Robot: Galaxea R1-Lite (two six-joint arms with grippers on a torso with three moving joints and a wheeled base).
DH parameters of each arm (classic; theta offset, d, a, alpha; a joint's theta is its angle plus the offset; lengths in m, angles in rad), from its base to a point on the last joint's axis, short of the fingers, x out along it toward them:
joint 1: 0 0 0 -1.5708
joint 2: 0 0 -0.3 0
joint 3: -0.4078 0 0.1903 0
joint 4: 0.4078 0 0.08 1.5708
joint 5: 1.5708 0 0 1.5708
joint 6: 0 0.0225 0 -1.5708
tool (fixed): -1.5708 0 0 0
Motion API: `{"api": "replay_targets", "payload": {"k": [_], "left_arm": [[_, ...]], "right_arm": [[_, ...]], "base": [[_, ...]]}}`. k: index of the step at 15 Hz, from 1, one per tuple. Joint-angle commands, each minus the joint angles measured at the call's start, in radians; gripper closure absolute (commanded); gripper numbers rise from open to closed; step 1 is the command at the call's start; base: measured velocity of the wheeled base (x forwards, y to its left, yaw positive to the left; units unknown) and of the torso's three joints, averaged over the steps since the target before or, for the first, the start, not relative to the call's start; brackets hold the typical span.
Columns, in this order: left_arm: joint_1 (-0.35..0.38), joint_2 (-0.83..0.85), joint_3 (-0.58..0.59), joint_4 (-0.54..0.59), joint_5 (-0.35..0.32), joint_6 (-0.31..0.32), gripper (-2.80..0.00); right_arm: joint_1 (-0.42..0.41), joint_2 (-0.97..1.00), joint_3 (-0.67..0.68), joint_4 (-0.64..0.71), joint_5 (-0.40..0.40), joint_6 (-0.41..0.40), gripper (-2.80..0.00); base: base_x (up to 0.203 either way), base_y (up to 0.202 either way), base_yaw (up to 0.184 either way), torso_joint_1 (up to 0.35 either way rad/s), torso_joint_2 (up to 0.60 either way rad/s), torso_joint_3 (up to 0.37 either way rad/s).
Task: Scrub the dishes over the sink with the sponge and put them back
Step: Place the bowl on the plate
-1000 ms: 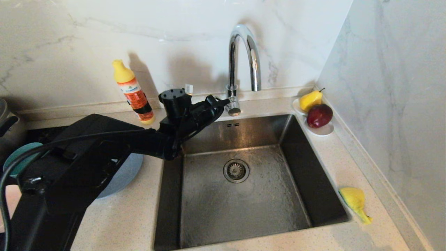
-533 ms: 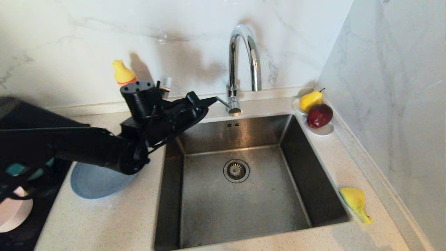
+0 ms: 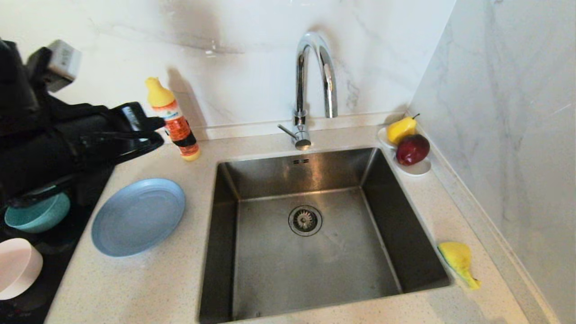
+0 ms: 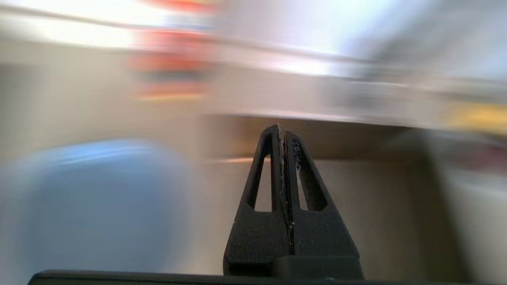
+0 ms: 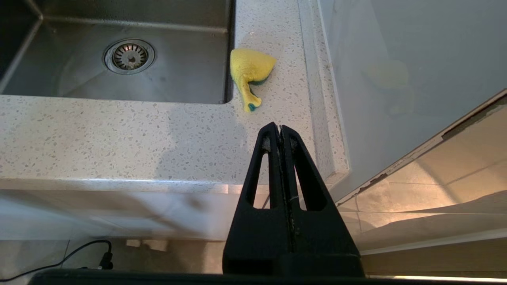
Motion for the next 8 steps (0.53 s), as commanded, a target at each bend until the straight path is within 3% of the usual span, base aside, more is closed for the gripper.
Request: {"api": "replay_targets", "payload": {"k": [1, 3, 5, 8], "left_arm": [[0.162, -0.133, -0.036, 0.132, 0.171, 0.113, 0.00], [0.314, -0.125, -0.050, 0.090, 0.209, 0.190, 0.00], [0.419, -0.108, -0.056, 0.062, 0.228, 0.317, 0.00], [0.493, -0.024, -0.059, 0.073, 0.232, 0.331, 0.00]], "right_arm": [[0.000, 0.000, 0.000, 0.000, 0.000, -0.001, 0.00], [0.000, 0.000, 0.000, 0.000, 0.000, 0.000, 0.00], [0.000, 0.000, 0.000, 0.000, 0.000, 0.000, 0.00], [0.000, 0.000, 0.000, 0.000, 0.000, 0.000, 0.00]], "base": [[0.000, 0.000, 0.000, 0.000, 0.00, 0.000], [0.000, 0.000, 0.000, 0.000, 0.00, 0.000], [0.000, 0.000, 0.000, 0.000, 0.00, 0.000], [0.000, 0.000, 0.000, 0.000, 0.00, 0.000]]}}
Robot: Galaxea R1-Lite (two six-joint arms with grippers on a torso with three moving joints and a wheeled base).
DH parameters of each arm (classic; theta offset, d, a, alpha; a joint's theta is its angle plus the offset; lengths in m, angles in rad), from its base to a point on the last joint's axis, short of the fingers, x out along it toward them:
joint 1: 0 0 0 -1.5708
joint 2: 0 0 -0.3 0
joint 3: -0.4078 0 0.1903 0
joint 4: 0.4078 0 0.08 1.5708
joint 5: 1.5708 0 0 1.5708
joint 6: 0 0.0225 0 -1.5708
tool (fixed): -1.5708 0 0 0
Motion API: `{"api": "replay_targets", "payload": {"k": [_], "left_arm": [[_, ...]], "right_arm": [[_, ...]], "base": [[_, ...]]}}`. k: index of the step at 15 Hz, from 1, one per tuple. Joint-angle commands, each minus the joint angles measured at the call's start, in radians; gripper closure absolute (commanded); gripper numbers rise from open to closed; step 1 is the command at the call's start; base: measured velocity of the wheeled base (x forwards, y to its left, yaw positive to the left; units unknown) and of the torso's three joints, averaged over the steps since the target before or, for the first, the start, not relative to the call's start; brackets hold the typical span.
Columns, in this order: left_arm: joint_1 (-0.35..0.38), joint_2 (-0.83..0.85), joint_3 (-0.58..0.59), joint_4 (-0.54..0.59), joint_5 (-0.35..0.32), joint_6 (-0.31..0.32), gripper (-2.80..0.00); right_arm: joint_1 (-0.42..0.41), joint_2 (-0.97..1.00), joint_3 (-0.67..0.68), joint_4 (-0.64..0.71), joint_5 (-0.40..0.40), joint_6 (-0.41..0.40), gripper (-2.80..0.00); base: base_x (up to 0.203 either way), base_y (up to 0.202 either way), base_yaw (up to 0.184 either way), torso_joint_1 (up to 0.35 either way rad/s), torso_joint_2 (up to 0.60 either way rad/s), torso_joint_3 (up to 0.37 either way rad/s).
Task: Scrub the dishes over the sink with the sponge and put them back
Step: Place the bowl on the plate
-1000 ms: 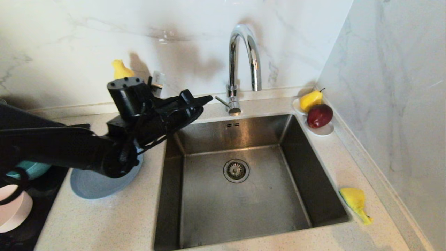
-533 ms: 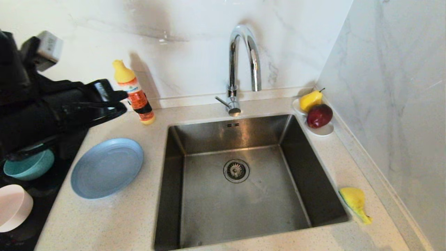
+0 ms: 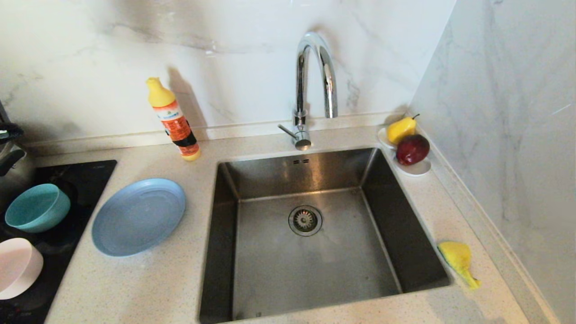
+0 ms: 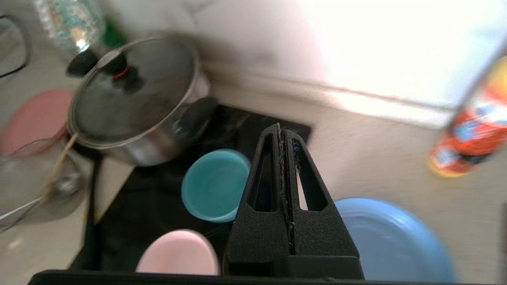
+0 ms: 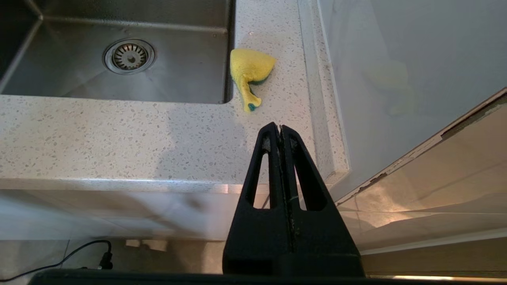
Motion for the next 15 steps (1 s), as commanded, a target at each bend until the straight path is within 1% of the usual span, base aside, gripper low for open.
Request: {"api": "replay_targets", "payload": {"k": [1, 3, 5, 7, 9, 11, 13, 15], "left_arm": [[0.076, 0.102, -0.002, 0.016, -0.009, 0.000, 0.00], [0.156, 0.199, -0.023, 0.067, -0.064, -0.016, 0.00], [0.249, 0.304, -0.101, 0.160, -0.147, -0.060, 0.00], [0.342, 0.368, -0.192, 0.344, -0.247, -0.124, 0.00], [0.409, 0.380, -0.231, 0.519, -0.340, -0.171, 0.00], [0.457, 0.379, -0.225, 0.628, -0.380, -0.181, 0.00], [0.485, 0.386, -0.193, 0.683, -0.408, -0.188, 0.00], [0.497, 0.402, -0.187, 0.718, -0.407, -0.227, 0.00]], "right_arm": [[0.001, 0.000, 0.000, 0.000, 0.000, -0.001, 0.00], [0.001, 0.000, 0.000, 0.000, 0.000, 0.000, 0.00], [0.001, 0.000, 0.000, 0.000, 0.000, 0.000, 0.00], [0.001, 0.000, 0.000, 0.000, 0.000, 0.000, 0.00], [0.001, 0.000, 0.000, 0.000, 0.000, 0.000, 0.00], [0.001, 0.000, 0.000, 0.000, 0.000, 0.000, 0.00], [0.001, 0.000, 0.000, 0.000, 0.000, 0.000, 0.00], [0.001, 0.000, 0.000, 0.000, 0.000, 0.000, 0.00]], "base": [[0.000, 0.000, 0.000, 0.000, 0.00, 0.000], [0.000, 0.000, 0.000, 0.000, 0.00, 0.000], [0.000, 0.000, 0.000, 0.000, 0.00, 0.000], [0.000, 0.000, 0.000, 0.000, 0.00, 0.000], [0.000, 0.000, 0.000, 0.000, 0.00, 0.000], [0.000, 0.000, 0.000, 0.000, 0.00, 0.000], [0.000, 0.000, 0.000, 0.000, 0.00, 0.000], [0.000, 0.000, 0.000, 0.000, 0.00, 0.000]]}}
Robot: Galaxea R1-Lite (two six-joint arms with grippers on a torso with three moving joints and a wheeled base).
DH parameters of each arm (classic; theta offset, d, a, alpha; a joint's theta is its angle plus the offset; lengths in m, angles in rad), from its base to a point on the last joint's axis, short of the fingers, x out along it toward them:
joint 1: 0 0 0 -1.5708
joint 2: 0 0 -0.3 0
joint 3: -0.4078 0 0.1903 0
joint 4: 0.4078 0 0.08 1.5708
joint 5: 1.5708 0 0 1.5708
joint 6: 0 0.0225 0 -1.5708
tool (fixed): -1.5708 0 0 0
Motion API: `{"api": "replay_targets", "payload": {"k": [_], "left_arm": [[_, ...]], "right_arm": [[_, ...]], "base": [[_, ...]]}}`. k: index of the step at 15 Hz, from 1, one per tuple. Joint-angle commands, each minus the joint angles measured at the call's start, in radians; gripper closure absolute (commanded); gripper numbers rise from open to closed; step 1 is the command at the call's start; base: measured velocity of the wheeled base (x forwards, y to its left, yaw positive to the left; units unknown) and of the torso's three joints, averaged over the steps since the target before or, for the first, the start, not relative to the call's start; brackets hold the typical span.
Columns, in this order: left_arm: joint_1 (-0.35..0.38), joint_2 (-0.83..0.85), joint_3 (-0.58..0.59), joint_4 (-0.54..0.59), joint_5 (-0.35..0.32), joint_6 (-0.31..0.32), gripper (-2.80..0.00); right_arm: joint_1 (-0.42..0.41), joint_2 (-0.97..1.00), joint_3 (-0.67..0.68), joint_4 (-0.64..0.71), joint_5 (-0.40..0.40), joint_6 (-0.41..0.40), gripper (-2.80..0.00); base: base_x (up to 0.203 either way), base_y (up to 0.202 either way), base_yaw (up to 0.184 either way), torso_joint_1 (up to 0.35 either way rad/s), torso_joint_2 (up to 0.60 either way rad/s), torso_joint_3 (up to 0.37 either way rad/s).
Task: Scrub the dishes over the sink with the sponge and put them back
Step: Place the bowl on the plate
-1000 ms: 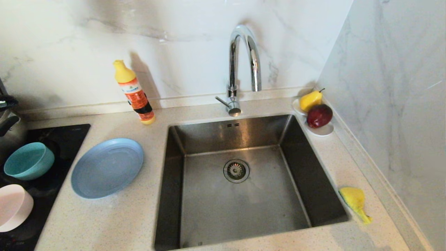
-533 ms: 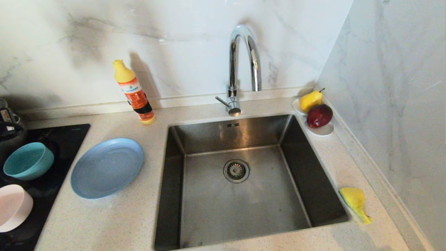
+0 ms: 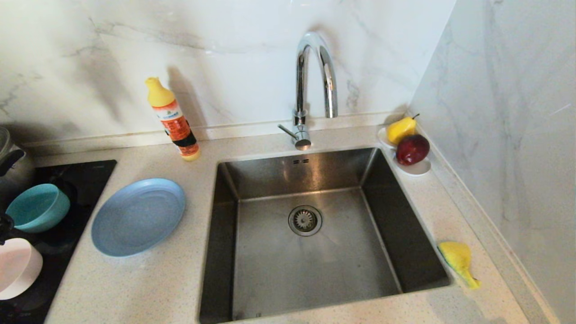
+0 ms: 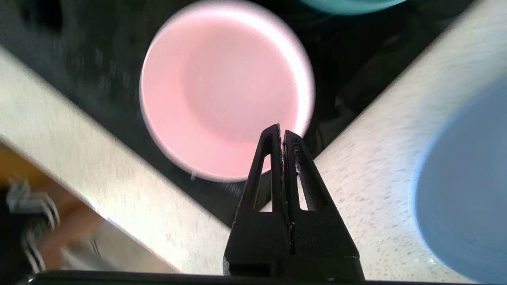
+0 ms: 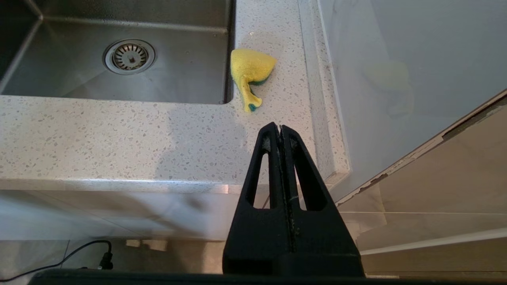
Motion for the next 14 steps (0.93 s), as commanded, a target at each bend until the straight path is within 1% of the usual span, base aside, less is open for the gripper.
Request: {"api": "replay_targets", "payload": {"k": [1, 2, 7, 10, 12, 14], "left_arm": [[0.018, 0.032, 0.005, 0.031, 0.001, -0.032, 0.00], [0.025, 0.036, 0.007, 0.037, 0.000, -0.034, -2.80], [0.027, 0.046, 0.028, 0.071, -0.007, -0.060, -2.80], [0.027, 0.061, 0.071, 0.064, -0.070, -0.066, -2.80], [0.032, 0.096, 0.079, 0.060, -0.116, -0.066, -2.80], [0.049, 0.121, 0.076, 0.051, -0.128, -0.067, -2.80]], "right_arm": [[0.001, 0.000, 0.000, -0.001, 0.000, -0.001, 0.00], [0.001, 0.000, 0.000, 0.000, 0.000, -0.001, 0.00], [0.001, 0.000, 0.000, 0.000, 0.000, -0.001, 0.00], [0.001, 0.000, 0.000, 0.000, 0.000, -0.002, 0.00], [0.001, 0.000, 0.000, 0.000, 0.000, -0.002, 0.00], [0.001, 0.000, 0.000, 0.000, 0.000, -0.002, 0.00]], "base": [[0.000, 0.000, 0.000, 0.000, 0.00, 0.000], [0.000, 0.000, 0.000, 0.000, 0.00, 0.000], [0.000, 0.000, 0.000, 0.000, 0.00, 0.000], [0.000, 0.000, 0.000, 0.000, 0.00, 0.000], [0.000, 0.000, 0.000, 0.000, 0.00, 0.000], [0.000, 0.000, 0.000, 0.000, 0.00, 0.000]]}}
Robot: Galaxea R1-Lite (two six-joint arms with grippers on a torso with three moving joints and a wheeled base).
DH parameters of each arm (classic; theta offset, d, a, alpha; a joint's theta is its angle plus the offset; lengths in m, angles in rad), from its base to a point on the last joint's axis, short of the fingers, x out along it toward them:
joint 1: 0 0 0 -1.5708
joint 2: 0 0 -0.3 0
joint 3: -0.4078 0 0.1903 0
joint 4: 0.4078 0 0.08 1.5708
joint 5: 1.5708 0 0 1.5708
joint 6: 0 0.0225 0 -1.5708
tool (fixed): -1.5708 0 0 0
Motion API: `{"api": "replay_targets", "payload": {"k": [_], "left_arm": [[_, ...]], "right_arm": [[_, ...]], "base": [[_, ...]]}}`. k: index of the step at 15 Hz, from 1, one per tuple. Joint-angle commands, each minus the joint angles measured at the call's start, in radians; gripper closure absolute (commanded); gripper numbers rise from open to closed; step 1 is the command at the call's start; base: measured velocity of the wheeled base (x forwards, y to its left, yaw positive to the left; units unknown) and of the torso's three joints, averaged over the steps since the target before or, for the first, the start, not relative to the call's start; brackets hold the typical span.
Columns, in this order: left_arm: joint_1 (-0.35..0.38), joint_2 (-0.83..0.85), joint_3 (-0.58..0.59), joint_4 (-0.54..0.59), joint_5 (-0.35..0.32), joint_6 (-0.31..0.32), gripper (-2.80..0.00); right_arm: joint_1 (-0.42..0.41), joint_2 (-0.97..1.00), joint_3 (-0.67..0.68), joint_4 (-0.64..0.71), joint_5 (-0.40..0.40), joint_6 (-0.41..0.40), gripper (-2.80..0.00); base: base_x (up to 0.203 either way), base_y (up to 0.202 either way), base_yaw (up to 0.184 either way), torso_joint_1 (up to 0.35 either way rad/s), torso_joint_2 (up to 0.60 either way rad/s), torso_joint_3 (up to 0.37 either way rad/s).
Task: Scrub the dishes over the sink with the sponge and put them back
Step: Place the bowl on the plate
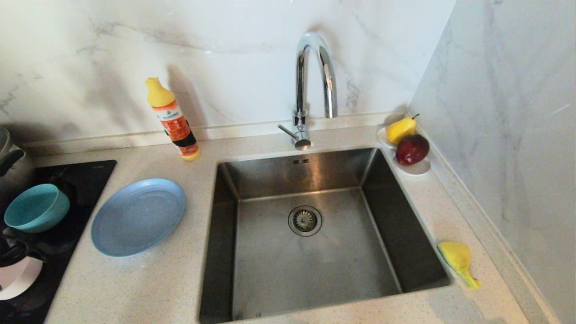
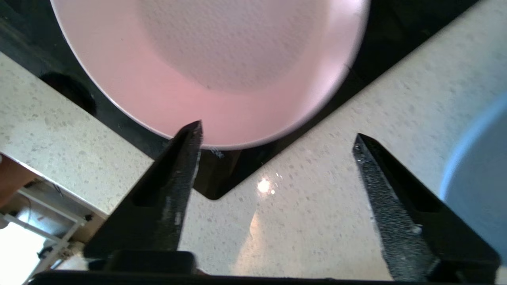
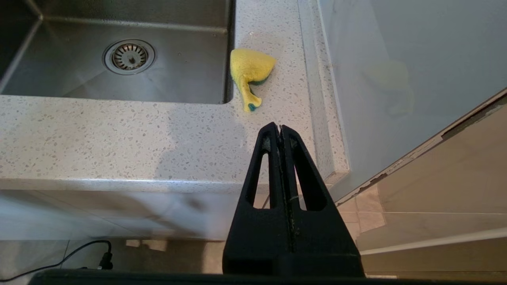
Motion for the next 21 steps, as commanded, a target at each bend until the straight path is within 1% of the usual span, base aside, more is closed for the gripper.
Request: {"api": "replay_targets", "payload": {"k": [1, 3, 7, 9, 11, 12, 15, 17, 21], "left_arm": [[0.016, 0.042, 0.001, -0.019, -0.004, -0.001, -2.80], [0.029, 0.058, 0.001, -0.054, -0.002, 0.000, -2.80], [0.041, 0.095, 0.003, -0.059, -0.005, 0.000, -2.80], [0.042, 0.106, 0.000, -0.060, -0.036, 0.000, -2.80], [0.044, 0.119, 0.000, -0.060, -0.044, 0.000, -2.80], [0.044, 0.123, -0.002, -0.060, -0.044, 0.000, 0.00], [0.045, 0.149, -0.008, -0.061, -0.044, 0.000, 0.00], [0.055, 0.168, -0.006, -0.083, -0.044, -0.001, 0.00], [0.071, 0.132, -0.017, -0.081, -0.042, -0.002, 0.00]], "right_arm": [[0.001, 0.000, 0.000, 0.000, 0.000, 0.000, 0.00], [0.001, 0.000, 0.000, 0.000, 0.000, -0.001, 0.00], [0.001, 0.000, 0.000, 0.000, 0.000, 0.000, 0.00], [0.001, 0.000, 0.000, 0.000, 0.000, 0.000, 0.00], [0.001, 0.000, 0.000, 0.000, 0.000, 0.000, 0.00], [0.001, 0.000, 0.000, 0.000, 0.000, 0.000, 0.00], [0.001, 0.000, 0.000, 0.000, 0.000, -0.002, 0.00], [0.001, 0.000, 0.000, 0.000, 0.000, 0.000, 0.00], [0.001, 0.000, 0.000, 0.000, 0.000, -0.001, 0.00]], "base": [[0.000, 0.000, 0.000, 0.000, 0.00, 0.000], [0.000, 0.000, 0.000, 0.000, 0.00, 0.000], [0.000, 0.000, 0.000, 0.000, 0.00, 0.000], [0.000, 0.000, 0.000, 0.000, 0.00, 0.000], [0.000, 0.000, 0.000, 0.000, 0.00, 0.000], [0.000, 0.000, 0.000, 0.000, 0.00, 0.000], [0.000, 0.000, 0.000, 0.000, 0.00, 0.000], [0.000, 0.000, 0.000, 0.000, 0.00, 0.000], [0.000, 0.000, 0.000, 0.000, 0.00, 0.000]]}}
